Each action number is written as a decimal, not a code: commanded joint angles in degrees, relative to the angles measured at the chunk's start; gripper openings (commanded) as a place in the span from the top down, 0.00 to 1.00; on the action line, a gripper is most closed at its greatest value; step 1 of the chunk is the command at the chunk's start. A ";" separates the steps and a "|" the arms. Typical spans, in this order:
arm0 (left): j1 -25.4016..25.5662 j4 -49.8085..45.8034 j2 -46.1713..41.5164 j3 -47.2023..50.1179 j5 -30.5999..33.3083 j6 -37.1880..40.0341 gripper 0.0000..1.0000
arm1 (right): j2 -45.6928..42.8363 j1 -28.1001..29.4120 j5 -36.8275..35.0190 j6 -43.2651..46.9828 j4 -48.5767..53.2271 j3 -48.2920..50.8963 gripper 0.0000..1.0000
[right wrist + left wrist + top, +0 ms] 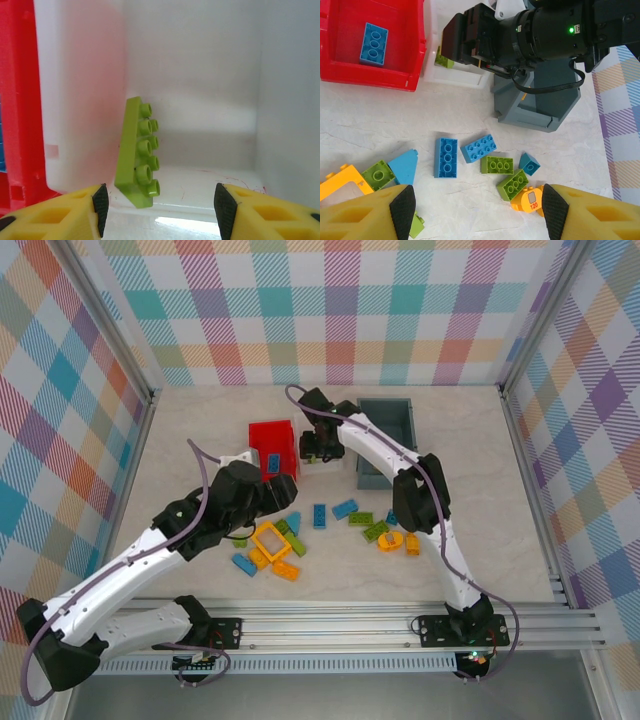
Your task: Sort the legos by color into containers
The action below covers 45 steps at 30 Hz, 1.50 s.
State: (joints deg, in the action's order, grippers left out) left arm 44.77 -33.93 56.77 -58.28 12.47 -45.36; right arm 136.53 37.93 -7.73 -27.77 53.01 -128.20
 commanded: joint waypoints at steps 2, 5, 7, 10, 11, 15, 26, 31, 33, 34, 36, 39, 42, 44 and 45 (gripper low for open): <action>-1.00 -6.86 -0.33 -2.37 -0.02 -1.36 0.31 | -10.19 1.39 -2.79 2.67 0.65 1.39 0.41; -1.00 -10.68 0.99 -3.34 -0.70 -1.61 0.32 | -18.71 3.60 -4.96 4.18 -3.09 8.58 0.42; -1.13 -15.21 1.70 -3.98 0.55 -1.71 0.32 | -25.67 5.22 -4.86 4.64 -7.12 16.74 0.42; -1.50 -22.54 1.83 -3.67 2.20 -4.89 0.35 | -37.09 8.80 -3.20 5.66 -14.02 31.36 0.42; -1.52 -24.84 1.21 -2.31 2.82 -7.09 0.35 | -40.98 10.53 -2.44 6.00 -16.24 36.45 0.41; -1.57 -28.44 -3.71 6.39 4.37 -15.78 0.37 | -51.39 18.09 2.21 5.41 -22.86 52.17 0.40; -7.11 -12.91 -5.16 25.29 -3.59 -26.76 0.39 | -58.27 34.65 3.62 -0.75 -32.72 70.04 0.34; -10.07 -9.22 -3.73 28.96 -4.10 -27.39 0.41 | -59.00 35.83 2.28 -1.76 -32.67 70.55 0.34; -10.71 -7.01 -3.81 30.35 -4.38 -27.90 0.42 | -59.05 35.84 2.11 -1.68 -32.80 70.26 0.34; -10.92 -6.57 -3.61 30.65 -4.28 -27.91 0.43 | -58.84 35.85 2.02 -1.67 -32.71 70.13 0.34; -11.64 -5.12 -3.00 31.35 -4.32 -27.77 0.44 | -58.22 35.93 2.34 -1.54 -32.62 69.63 0.34; -12.08 -3.35 -1.79 31.86 -4.31 -27.46 0.45 | -57.53 35.98 2.88 -1.75 -32.76 69.32 0.35; -12.30 -2.32 0.07 32.39 -4.15 -27.07 0.47 | -57.25 36.08 2.99 -2.09 -32.86 69.32 0.35; -12.39 -1.17 1.03 33.16 -4.34 -27.13 0.52 | -57.25 36.18 2.83 -2.27 -32.92 69.45 0.35; -12.34 -1.22 1.44 33.31 -4.14 -27.19 0.55 | -57.34 36.13 2.69 -2.37 -32.98 69.49 0.35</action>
State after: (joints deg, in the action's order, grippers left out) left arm 33.21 -36.56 57.08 -26.55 8.40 -72.55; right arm 78.81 73.60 -5.08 -29.21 21.85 -57.91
